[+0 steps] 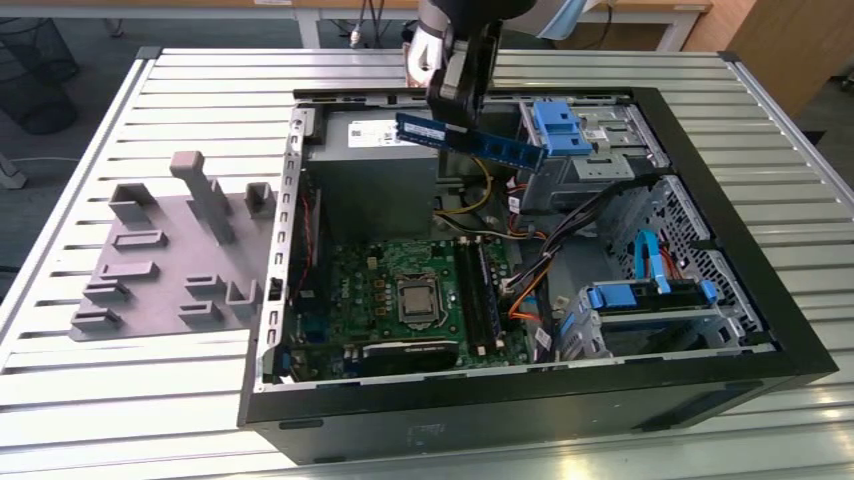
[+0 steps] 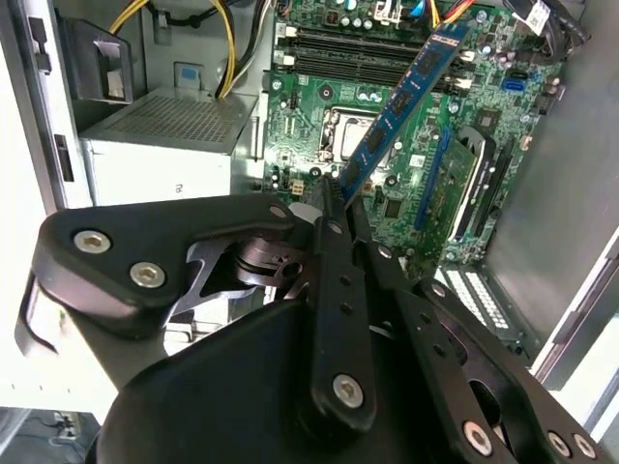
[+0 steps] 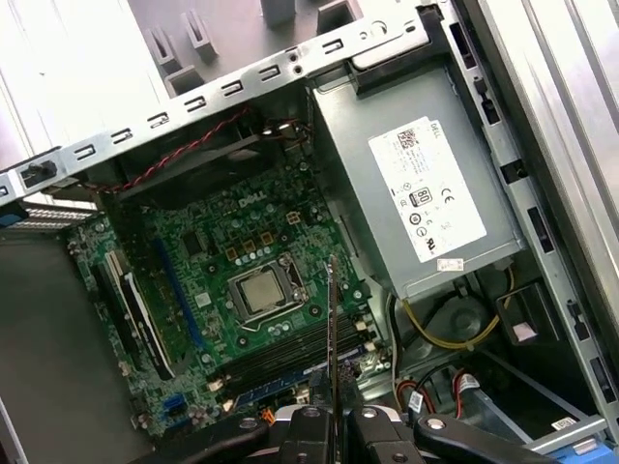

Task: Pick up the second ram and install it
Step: 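Insert the second ram into the second slot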

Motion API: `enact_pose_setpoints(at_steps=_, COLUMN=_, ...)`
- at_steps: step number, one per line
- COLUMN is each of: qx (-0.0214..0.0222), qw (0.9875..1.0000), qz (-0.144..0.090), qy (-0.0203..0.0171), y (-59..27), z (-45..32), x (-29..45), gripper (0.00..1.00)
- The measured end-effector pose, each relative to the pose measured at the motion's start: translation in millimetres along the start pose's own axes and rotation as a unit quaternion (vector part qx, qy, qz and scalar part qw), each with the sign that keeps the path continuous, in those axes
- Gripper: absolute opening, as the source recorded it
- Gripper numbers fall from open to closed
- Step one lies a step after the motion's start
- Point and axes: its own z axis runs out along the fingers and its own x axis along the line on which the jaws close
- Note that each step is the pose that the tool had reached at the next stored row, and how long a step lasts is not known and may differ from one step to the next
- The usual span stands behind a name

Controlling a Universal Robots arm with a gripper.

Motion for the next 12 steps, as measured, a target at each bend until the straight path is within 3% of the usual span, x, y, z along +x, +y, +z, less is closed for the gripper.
enact_pose_setpoints(at_steps=12, qx=0.0, qw=0.9994, qz=0.036, qy=-0.0001, y=0.0, z=0.2, x=0.0, gripper=0.14)
